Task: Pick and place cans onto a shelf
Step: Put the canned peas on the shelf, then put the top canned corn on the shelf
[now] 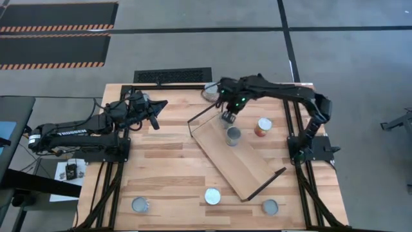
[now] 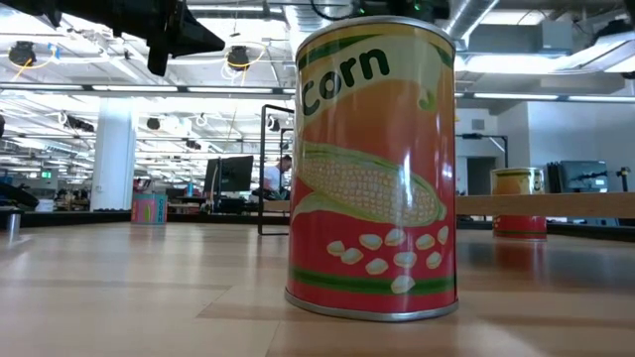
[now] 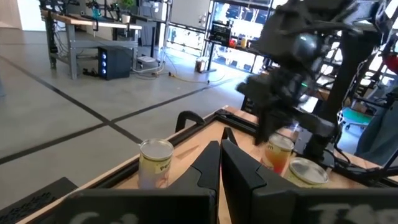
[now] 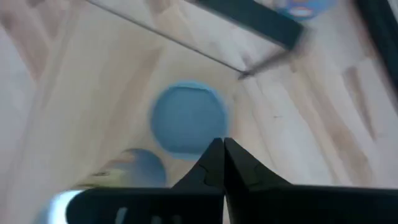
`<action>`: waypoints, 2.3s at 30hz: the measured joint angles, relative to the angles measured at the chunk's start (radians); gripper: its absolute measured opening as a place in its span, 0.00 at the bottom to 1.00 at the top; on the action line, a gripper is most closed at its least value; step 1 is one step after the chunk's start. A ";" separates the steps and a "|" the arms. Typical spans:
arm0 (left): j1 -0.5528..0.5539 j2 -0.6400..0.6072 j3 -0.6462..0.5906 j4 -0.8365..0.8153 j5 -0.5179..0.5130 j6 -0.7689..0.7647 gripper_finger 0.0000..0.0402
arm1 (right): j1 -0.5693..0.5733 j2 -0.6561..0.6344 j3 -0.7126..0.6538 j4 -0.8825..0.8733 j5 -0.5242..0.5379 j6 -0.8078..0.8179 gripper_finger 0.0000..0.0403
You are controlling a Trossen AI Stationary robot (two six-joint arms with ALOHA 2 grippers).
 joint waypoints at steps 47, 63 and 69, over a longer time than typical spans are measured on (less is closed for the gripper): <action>-0.001 0.000 0.000 -0.009 -0.006 -0.002 0.00 | -0.090 -0.103 -0.343 0.353 -0.188 0.094 0.01; -0.001 0.000 0.000 -0.009 0.009 -0.002 0.00 | 0.097 -0.303 -0.316 0.251 -0.295 0.057 0.01; -0.002 0.000 0.000 -0.011 0.027 -0.019 0.00 | 0.139 -0.413 -0.327 0.259 -0.211 0.020 0.01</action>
